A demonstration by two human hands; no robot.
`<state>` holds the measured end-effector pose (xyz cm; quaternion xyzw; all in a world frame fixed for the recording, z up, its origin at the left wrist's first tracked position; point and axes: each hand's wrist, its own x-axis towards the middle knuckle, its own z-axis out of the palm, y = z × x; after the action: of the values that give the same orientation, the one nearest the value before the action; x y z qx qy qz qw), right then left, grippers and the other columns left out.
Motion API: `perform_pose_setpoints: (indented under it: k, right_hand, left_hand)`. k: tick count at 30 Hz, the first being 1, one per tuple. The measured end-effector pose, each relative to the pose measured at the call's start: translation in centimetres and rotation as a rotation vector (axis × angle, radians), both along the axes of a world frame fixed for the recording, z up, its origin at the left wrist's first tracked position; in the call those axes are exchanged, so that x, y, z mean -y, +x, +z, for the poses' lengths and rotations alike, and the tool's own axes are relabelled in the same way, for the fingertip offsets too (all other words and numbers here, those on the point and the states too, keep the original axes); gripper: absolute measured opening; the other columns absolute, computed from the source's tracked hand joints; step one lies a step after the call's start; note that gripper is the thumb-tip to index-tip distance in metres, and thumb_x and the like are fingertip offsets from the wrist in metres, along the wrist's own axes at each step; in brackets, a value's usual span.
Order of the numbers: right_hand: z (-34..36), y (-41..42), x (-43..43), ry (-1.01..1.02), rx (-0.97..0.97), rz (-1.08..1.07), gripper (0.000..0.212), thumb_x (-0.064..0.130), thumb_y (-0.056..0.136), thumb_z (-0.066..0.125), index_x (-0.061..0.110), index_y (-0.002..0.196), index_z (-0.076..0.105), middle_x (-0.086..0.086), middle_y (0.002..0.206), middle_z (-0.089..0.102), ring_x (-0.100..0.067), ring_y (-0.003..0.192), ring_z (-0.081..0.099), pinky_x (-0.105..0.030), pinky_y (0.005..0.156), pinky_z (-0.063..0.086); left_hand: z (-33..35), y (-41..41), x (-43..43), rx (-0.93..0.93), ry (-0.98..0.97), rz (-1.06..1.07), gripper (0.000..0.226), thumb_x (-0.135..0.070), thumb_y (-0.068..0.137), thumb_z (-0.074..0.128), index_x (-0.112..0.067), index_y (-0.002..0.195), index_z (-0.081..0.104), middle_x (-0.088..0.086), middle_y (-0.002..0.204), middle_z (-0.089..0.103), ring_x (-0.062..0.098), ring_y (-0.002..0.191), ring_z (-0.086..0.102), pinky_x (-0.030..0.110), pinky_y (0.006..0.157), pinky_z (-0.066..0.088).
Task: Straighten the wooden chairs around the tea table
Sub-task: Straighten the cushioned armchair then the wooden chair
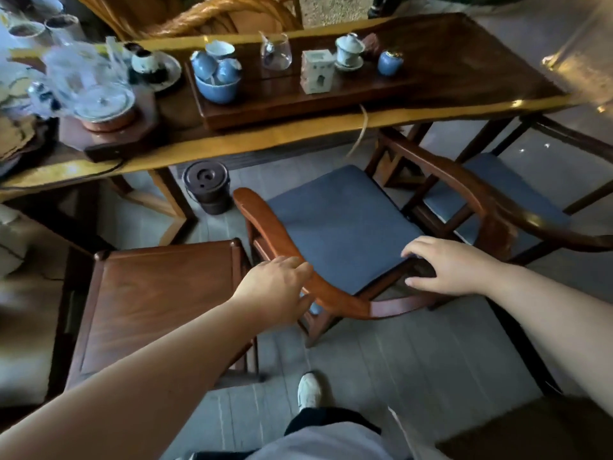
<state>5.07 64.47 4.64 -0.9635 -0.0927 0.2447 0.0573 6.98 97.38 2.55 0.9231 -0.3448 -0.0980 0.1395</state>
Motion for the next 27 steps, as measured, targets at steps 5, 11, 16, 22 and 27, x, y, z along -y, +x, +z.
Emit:
perform_pose_setpoints:
  k: [5, 11, 16, 22, 27]
  right_hand:
    - [-0.3, -0.6, 3.7, -0.028, -0.08, -0.02, 0.059, 0.063, 0.074, 0.063, 0.032, 0.122, 0.049, 0.014, 0.128, 0.05, -0.007, 0.11, 0.052, -0.028, 0.086, 0.045]
    - [-1.2, -3.0, 7.5, -0.232, -0.212, 0.068, 0.083, 0.074, 0.067, 0.061, 0.035, 0.135, 0.036, 0.013, 0.141, 0.041, -0.01, 0.131, 0.034, -0.037, 0.112, 0.021]
    - [-2.7, -1.5, 10.1, -0.332, -0.261, 0.126, 0.063, 0.041, 0.079, 0.066, 0.033, 0.135, 0.037, 0.01, 0.142, 0.039, -0.012, 0.134, 0.029, -0.046, 0.117, 0.006]
    - [-5.1, 2.2, 15.3, -0.327, -0.137, 0.259, 0.038, 0.017, 0.071, 0.056, 0.037, 0.103, 0.055, 0.02, 0.106, 0.06, -0.009, 0.103, 0.055, -0.031, 0.098, 0.038]
    - [-5.9, 2.0, 17.5, -0.291, -0.034, 0.326, 0.023, 0.031, 0.067, 0.061, 0.033, 0.09, 0.061, 0.019, 0.088, 0.066, -0.008, 0.086, 0.062, -0.032, 0.073, 0.051]
  left_hand:
    - [-1.0, 0.9, 4.0, -0.046, 0.093, -0.078, 0.031, -0.039, 0.087, 0.055, -0.017, 0.109, 0.051, 0.001, 0.106, 0.056, 0.023, 0.104, 0.052, 0.033, 0.082, 0.041]
    - [-4.4, 1.7, 6.7, -0.095, 0.207, -0.224, 0.045, -0.047, 0.085, 0.056, -0.021, 0.119, 0.047, 0.001, 0.116, 0.053, 0.023, 0.112, 0.048, 0.035, 0.095, 0.036]
    - [-6.5, 1.1, 7.8, -0.124, 0.278, -0.268, 0.058, -0.056, 0.082, 0.06, -0.021, 0.125, 0.044, 0.001, 0.122, 0.052, 0.023, 0.118, 0.046, 0.036, 0.103, 0.032]
    - [-9.7, -0.1, 9.7, -0.176, 0.358, -0.145, 0.066, -0.053, 0.081, 0.065, -0.024, 0.134, 0.037, 0.003, 0.134, 0.047, 0.026, 0.129, 0.037, 0.044, 0.114, 0.021]
    - [-12.1, -1.5, 13.3, -0.249, 0.447, -0.02, 0.064, -0.048, 0.084, 0.063, -0.023, 0.137, 0.035, 0.004, 0.132, 0.043, 0.029, 0.133, 0.027, 0.068, 0.109, -0.006]
